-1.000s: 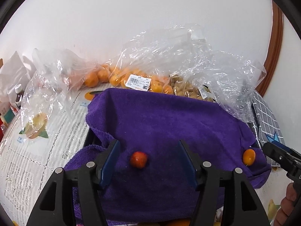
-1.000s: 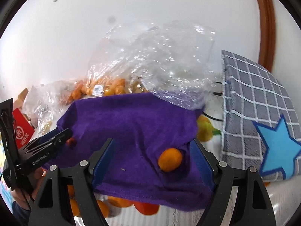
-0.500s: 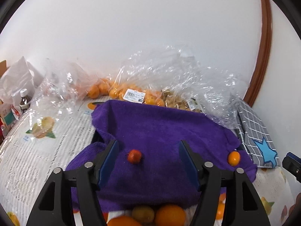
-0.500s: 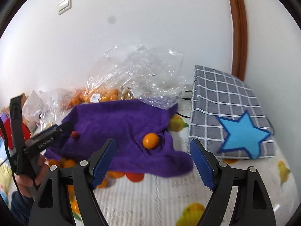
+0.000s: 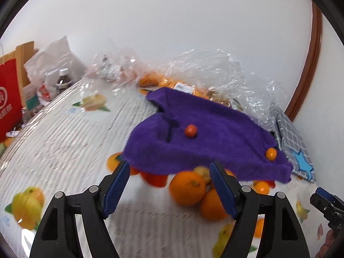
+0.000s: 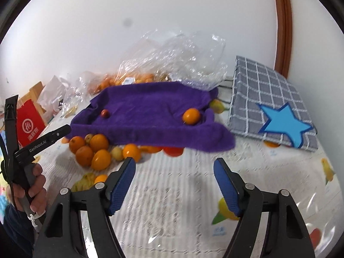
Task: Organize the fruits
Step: 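Lift both tools away from the towel toward the loose fruits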
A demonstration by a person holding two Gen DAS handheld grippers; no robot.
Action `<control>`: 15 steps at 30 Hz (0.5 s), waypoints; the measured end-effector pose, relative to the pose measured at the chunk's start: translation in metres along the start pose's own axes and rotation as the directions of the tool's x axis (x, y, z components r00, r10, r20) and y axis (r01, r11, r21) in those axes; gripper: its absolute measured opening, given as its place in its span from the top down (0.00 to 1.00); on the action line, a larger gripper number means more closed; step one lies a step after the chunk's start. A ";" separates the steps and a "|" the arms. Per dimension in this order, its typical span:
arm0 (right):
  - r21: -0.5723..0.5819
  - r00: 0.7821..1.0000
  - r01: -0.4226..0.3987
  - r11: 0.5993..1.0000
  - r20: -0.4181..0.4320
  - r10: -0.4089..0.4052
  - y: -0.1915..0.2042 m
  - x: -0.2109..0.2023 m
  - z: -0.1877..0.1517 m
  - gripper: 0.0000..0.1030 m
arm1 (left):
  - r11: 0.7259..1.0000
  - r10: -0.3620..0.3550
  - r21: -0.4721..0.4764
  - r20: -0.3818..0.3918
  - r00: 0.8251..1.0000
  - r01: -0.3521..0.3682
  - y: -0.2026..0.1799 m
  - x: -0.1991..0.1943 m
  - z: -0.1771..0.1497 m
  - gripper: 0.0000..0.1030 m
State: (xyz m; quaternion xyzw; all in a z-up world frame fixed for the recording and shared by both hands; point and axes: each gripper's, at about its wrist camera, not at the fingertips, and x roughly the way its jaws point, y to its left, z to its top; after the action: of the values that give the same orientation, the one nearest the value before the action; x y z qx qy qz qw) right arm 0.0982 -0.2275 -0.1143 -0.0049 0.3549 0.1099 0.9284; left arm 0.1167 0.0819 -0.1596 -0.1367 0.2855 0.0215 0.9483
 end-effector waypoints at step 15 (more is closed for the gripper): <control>0.035 0.992 -0.090 0.995 -0.081 0.092 0.018 0.036 -0.012 0.50 | 0.998 0.015 -0.053 -0.060 0.998 -0.019 0.016 0.004 -0.005 0.29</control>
State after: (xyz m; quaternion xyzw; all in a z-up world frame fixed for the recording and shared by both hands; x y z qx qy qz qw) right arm 0.1126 -0.2041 -0.1457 0.0211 0.3942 0.1463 0.9070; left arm 0.1162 0.0954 -0.1695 -0.1603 0.3139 0.0332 0.9352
